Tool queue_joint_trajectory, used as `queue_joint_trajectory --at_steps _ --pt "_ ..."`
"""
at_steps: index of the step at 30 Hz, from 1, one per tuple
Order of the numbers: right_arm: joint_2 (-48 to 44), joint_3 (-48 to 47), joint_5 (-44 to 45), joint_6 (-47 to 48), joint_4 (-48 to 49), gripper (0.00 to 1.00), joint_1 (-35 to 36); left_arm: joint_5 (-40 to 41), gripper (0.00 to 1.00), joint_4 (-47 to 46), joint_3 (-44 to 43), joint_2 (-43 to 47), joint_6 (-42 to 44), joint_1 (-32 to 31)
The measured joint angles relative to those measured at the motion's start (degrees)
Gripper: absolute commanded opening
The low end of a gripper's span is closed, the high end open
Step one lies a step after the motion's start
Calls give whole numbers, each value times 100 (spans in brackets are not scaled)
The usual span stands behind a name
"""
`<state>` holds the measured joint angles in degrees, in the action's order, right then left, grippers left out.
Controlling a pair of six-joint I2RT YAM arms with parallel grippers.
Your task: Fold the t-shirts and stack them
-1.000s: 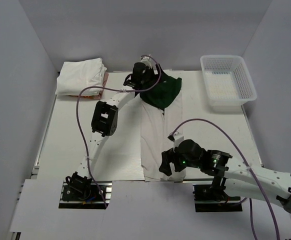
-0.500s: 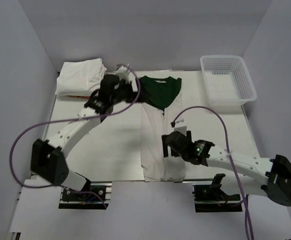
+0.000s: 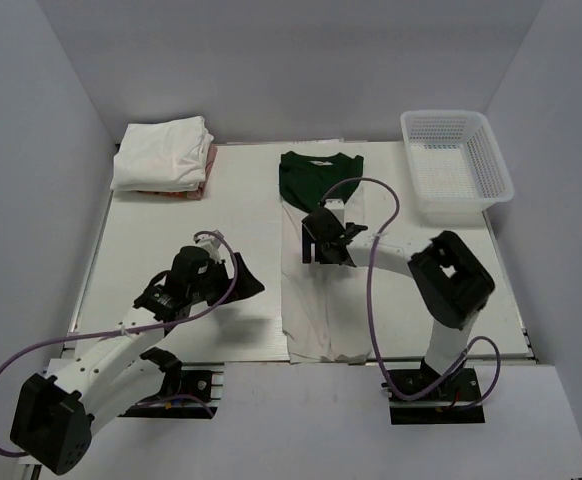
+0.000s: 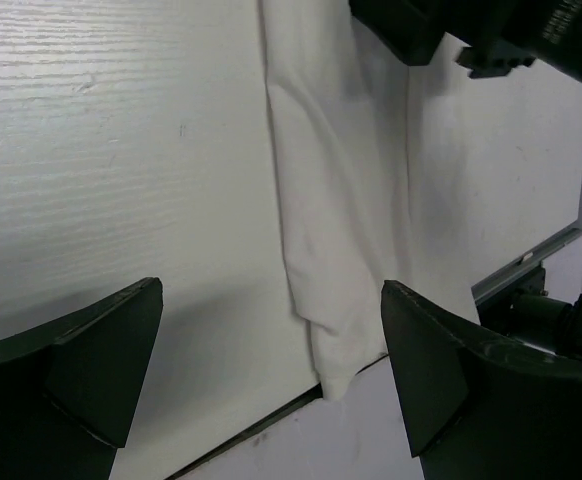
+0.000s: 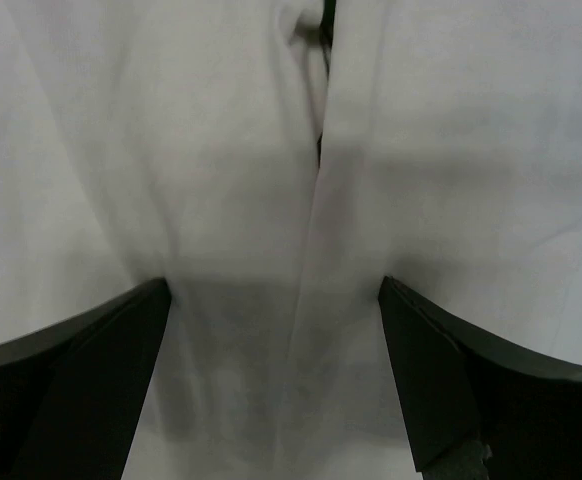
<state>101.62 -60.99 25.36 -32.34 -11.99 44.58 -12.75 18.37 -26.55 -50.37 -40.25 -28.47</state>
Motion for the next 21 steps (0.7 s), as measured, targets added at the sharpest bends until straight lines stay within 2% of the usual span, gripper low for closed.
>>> queue_joint_trajectory --at_steps 3,8,14,18,21 --pt "540 -470 -68 7 -55 90 -103 -35 100 -61 -7 136 -33 -2" --pt "1217 -1327 9 -2 -184 90 -166 -83 100 -4 -13 -120 -24 0" --pt "2120 -2771 127 -345 -699 90 -404 -155 100 120 -122 -352 -2 0" --pt "2188 -2959 -57 -505 -822 90 -503 -238 100 144 -188 -378 42 0" --pt "1908 -2686 -426 -472 -833 90 -520 -468 100 74 -192 -553 59 -20"
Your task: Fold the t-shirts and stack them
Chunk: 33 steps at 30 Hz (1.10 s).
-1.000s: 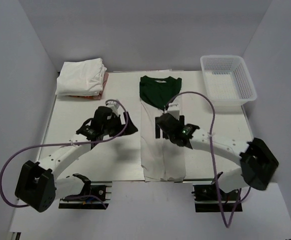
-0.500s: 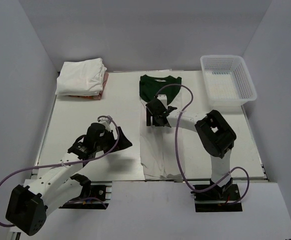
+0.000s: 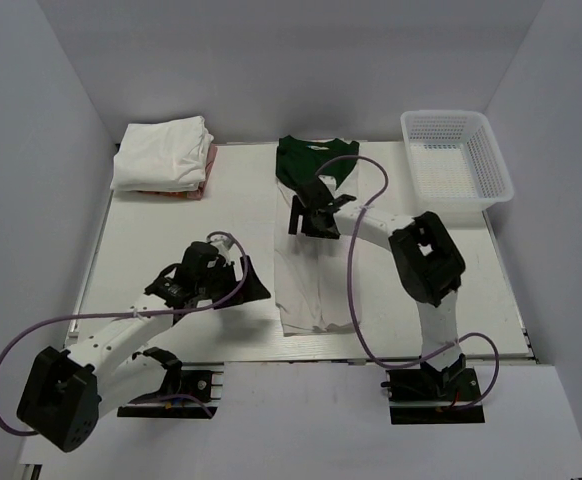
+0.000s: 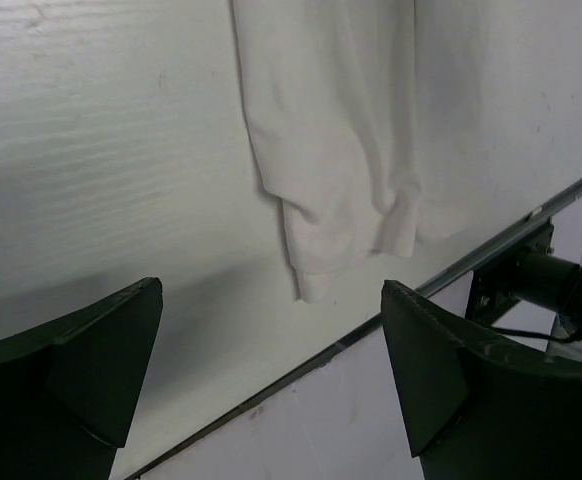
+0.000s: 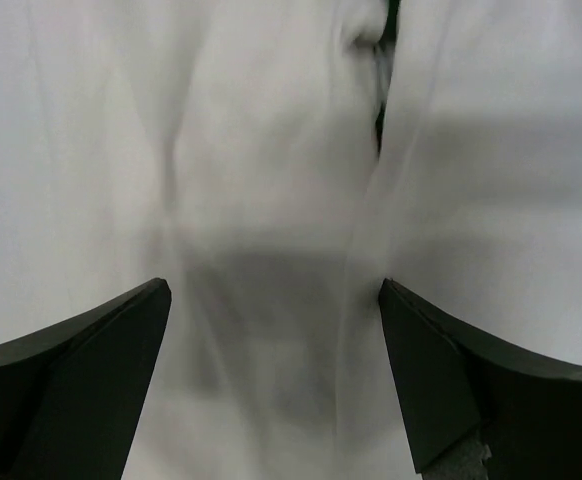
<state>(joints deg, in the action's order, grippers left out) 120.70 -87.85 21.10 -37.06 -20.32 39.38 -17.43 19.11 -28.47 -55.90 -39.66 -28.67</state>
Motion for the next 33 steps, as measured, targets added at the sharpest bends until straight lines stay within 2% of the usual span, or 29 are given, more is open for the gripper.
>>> queue_joint_trajectory --at_steps 4,5,10,15,19,23,24,29,32,33 --pt "-1445 1377 -946 127 46 90 15 -339 97 -271 39 -492 -4 -190" --pt "-1897 1784 -1178 160 356 90 15 -376 97 -326 57 -597 0 -284" --pt "-4133 3407 -1731 144 417 90 -42 -461 96 -514 55 -1248 -7 -769" --pt "-5152 4787 -2037 -59 186 90 -190 -614 96 -785 -48 -1764 -68 -1224" --pt "-5718 5458 -2199 -225 -186 90 -280 -610 90 -892 -184 -2002 -116 -1532" --pt "-6220 5761 -2306 -358 -289 90 -339 -553 72 -907 -382 -2343 -190 -1762" --pt "-6297 5829 -2358 -387 -264 90 -352 -525 70 -907 -415 -2411 -197 -1805" --pt "-6422 6277 -2726 -527 -111 90 -413 -389 51 -957 -461 -2608 -363 -1884" --pt "-6492 6537 -3040 -640 151 90 -450 -326 32 -1010 -476 -2747 -466 -1888" --pt "-6492 6583 -3154 -671 256 90 -452 -284 21 -1016 -483 -2798 -476 -1891"
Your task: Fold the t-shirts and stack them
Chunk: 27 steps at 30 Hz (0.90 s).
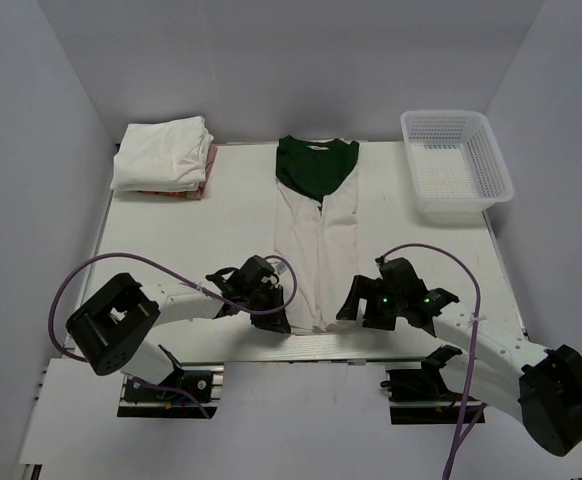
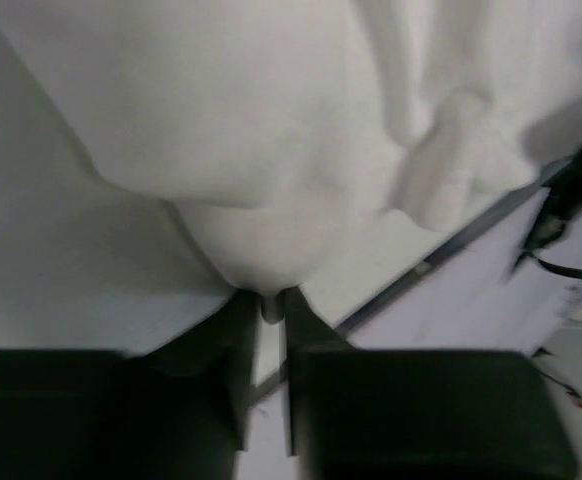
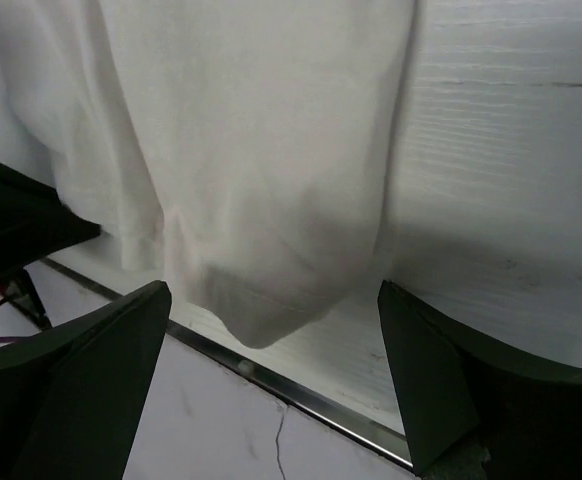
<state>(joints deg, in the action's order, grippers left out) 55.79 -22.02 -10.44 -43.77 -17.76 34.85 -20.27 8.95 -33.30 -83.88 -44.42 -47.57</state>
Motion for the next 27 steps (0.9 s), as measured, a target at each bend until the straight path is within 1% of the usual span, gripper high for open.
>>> queue_joint_trajectory --at_steps 2,3,4,5,7,8,10,11,14,21,24,27 --pt "20 57 -157 -24 173 85 -2 55 11 -4 -2 -66 -59 -2" --pt "42 92 -219 -44 254 80 -4 46 0 -9 -4 -85 -94 -4" --pt "57 118 -271 -59 310 73 -13 42 0 -13 -7 -90 -138 -4" --pt "72 144 -310 -76 345 55 -15 46 0 -20 -13 -92 -151 -7" --pt "101 234 -337 -61 400 33 -24 44 0 -17 -20 -101 -170 -9" --pt "111 304 -345 -68 391 16 -24 48 0 -17 -20 -98 -179 -9" --pt "107 396 -339 -85 328 2 -24 66 0 -2 -17 -83 -201 -9" --pt "83 426 -313 -122 271 0 -24 103 0 26 -15 -50 -208 -17" --pt "-138 479 -260 -140 214 0 -24 240 0 173 68 149 -208 -33" --pt "-669 468 -304 -39 -9 0 -15 522 0 688 129 938 -197 -118" --pt "-726 376 -345 46 -13 0 -17 658 0 933 -109 984 -166 -157" --pt "-533 55 -310 133 -42 0 -17 898 0 1204 -505 973 -131 -168"
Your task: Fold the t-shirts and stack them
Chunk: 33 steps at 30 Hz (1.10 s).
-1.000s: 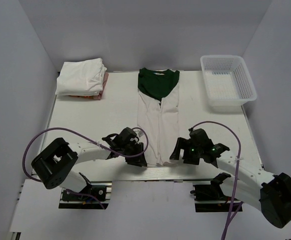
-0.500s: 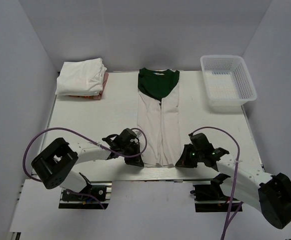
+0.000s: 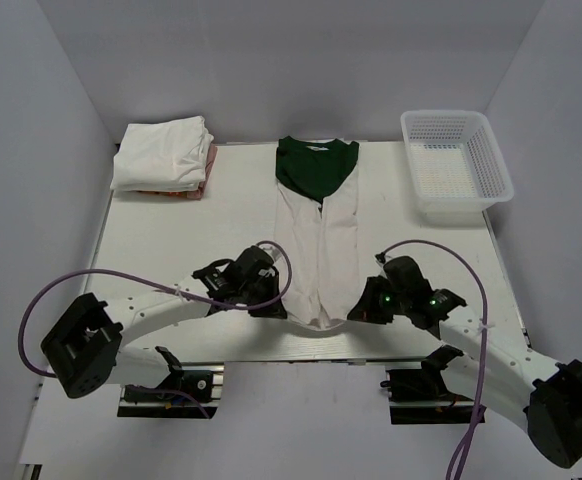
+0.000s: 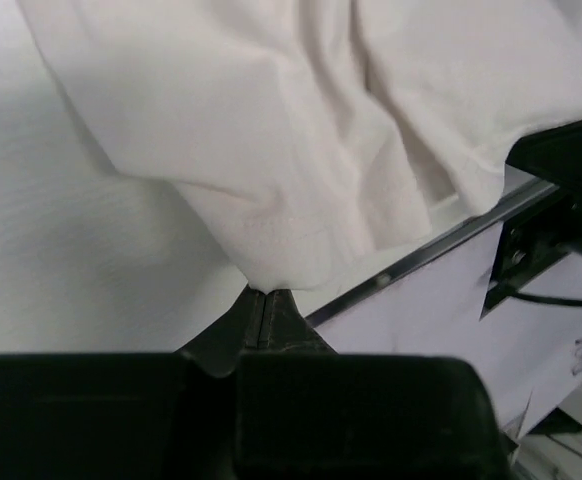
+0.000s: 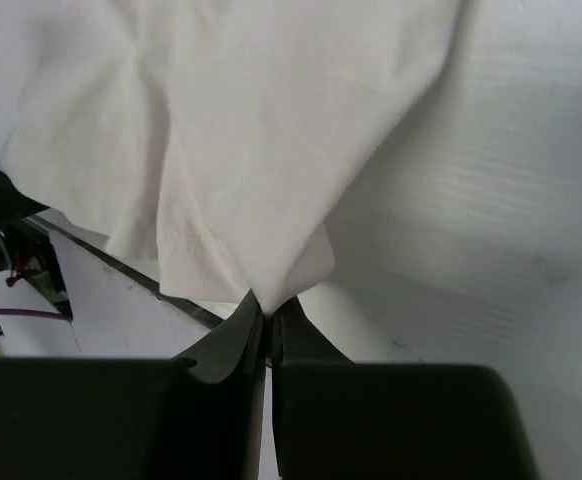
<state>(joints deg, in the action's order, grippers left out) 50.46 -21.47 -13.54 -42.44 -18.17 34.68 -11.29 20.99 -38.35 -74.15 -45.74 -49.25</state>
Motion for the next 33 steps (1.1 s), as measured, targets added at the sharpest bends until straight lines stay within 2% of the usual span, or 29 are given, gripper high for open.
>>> queue_joint_trajectory --at_steps 5,12,17,26,33 --pt "476 -828 525 212 22 0 -9 688 0 389 -787 -254 22 61" --pt "1521 -1967 1506 415 247 0 -227 2205 0 1060 -2413 -1298 -17 258" --pt "2446 -2914 1799 638 337 0 -514 2817 0 1384 -3685 -2218 210 614" --pt "3692 -4052 1797 874 588 0 -977 2999 0 1329 -5396 -3663 1016 1182" --pt "4476 -4581 1565 1008 688 0 -1259 2758 0 887 -5788 -4253 1692 1436"
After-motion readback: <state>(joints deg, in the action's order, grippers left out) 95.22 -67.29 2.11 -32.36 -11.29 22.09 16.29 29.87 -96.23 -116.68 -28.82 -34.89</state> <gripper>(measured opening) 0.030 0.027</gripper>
